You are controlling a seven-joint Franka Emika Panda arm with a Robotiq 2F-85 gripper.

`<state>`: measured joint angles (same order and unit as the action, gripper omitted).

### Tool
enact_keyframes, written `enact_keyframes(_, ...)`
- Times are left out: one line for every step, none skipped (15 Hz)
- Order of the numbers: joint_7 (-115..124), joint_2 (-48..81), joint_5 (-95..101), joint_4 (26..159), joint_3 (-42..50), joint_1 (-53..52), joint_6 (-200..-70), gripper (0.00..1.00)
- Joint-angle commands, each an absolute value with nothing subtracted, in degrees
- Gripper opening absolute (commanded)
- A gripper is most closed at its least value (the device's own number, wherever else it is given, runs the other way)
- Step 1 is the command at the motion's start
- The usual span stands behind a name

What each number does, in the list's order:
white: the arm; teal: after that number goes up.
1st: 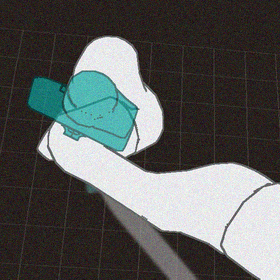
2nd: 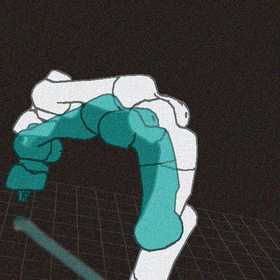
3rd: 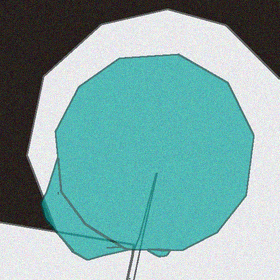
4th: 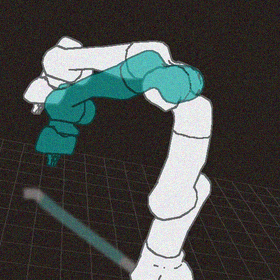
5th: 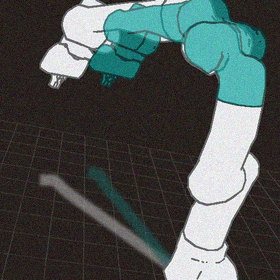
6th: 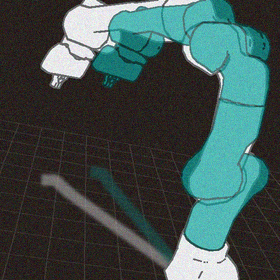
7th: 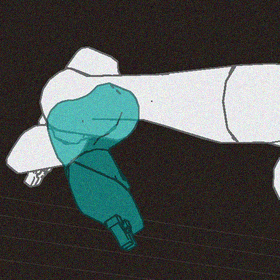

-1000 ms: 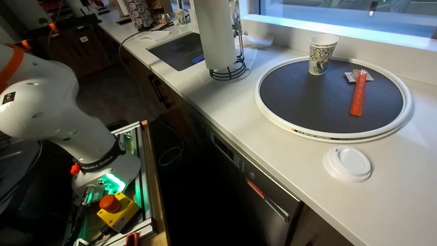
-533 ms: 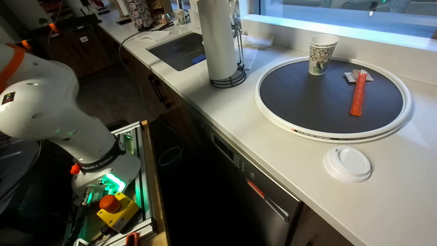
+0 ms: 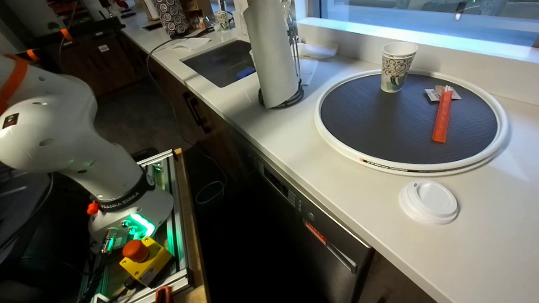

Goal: Move the paper towel roll to the counter

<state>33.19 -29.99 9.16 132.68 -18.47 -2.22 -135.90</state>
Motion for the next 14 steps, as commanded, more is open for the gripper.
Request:
enact_keyframes(31.8,-31.0,8.2,133.5,-17.8,-2.5,-135.3,1.00)
enact_keyframes(31.0,-30.6,8.0,133.6,-17.4,-2.6,-135.7,1.00)
enact_keyframes(29.5,-30.3,7.7,133.9,-16.8,-2.9,-136.5,1.00)
enact_keyframes(27.9,-29.5,7.3,133.8,-16.1,-3.1,-136.9,1.00)
enact_keyframes(26.0,-28.9,6.8,133.6,-15.5,-3.5,-137.2,1.00)
enact_keyframes(23.6,-28.2,6.1,133.3,-14.7,-4.1,-137.5,1.00)
enact_keyframes(21.6,-27.7,5.5,133.0,-14.2,-4.5,-137.5,0.99)
enact_keyframes(19.3,-27.2,4.7,132.8,-13.5,-5.2,-137.7,1.00)
enact_keyframes(17.4,-26.9,3.9,132.8,-12.9,-5.8,-137.9,1.00)
enact_keyframes(15.6,-26.6,3.1,132.7,-12.3,-6.4,-138.3,1.00)
enact_keyframes(14.1,-26.4,2.1,132.6,-11.8,-7.0,-138.4,1.00)
enact_keyframes(12.5,-26.0,1.1,132.5,-11.3,-7.7,-138.8,1.00)
enact_keyframes(11.3,-25.7,0.4,132.4,-11.0,-8.1,-139.0,1.00)
enact_keyframes(9.8,-25.2,-0.6,132.1,-10.6,-8.7,-139.3,1.00)
